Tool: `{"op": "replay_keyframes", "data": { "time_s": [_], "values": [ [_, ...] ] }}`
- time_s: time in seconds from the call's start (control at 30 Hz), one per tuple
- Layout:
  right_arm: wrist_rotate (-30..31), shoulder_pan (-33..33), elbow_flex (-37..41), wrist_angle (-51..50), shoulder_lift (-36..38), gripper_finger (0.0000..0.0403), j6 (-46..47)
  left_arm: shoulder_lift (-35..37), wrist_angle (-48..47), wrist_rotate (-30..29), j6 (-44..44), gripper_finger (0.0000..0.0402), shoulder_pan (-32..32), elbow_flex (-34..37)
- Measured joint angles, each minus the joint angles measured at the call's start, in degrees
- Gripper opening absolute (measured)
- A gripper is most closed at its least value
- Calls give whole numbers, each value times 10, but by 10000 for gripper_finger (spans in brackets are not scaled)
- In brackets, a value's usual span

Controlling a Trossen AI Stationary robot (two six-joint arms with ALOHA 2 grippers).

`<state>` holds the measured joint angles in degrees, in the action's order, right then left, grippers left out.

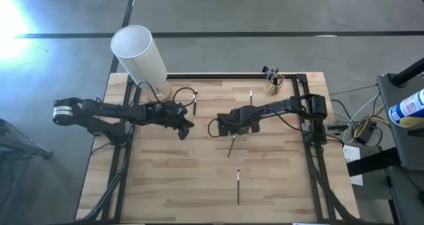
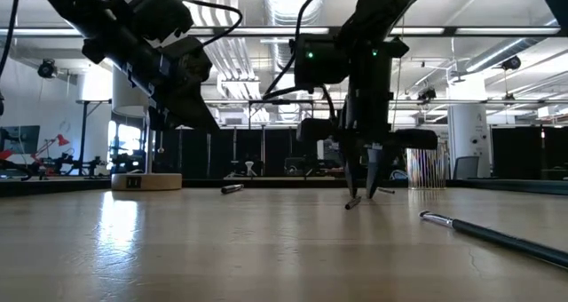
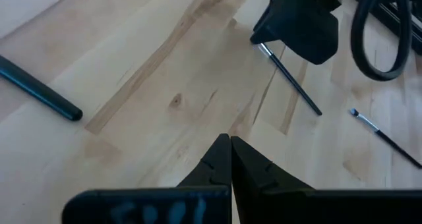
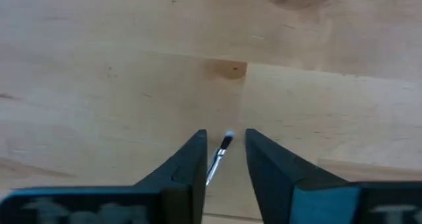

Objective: Put items in baskets/containers
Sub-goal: Put the eyeshadow brush into the yellow container

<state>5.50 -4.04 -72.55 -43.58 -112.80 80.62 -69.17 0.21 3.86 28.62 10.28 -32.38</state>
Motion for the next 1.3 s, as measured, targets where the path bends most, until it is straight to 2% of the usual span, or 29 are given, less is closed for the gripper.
{"op": "replay_keyframes", "data": {
  "time_s": [0.27, 0.5, 0.73, 0.87, 1.07, 1.2, 1.3],
  "values": [
    [9, 4, 5, 8, 5, 13, -20, 0, 2, -11, 0, 0, 2, 0],
    [39, 4, 7, 9, 36, 8, -83, 0, 3, -28, 30, 0, 2, 0],
    [134, 4, 8, 6, 127, 8, -138, 0, 47, -45, 35, 0, 4, 0],
    [217, 2, 13, 4, 197, 8, -167, 0, 71, -51, 36, 0, 4, 0],
    [308, -26, 19, 3, 299, 8, -231, 0, 104, -61, 30, 0, 4, 0],
    [318, -62, 19, 2, 347, 8, -283, 0, 115, -70, 30, 0, 4, 0],
    [279, -91, 20, 3, 364, 8, -308, 0, 118, -70, 30, 0, 4, 0]
  ]
}}
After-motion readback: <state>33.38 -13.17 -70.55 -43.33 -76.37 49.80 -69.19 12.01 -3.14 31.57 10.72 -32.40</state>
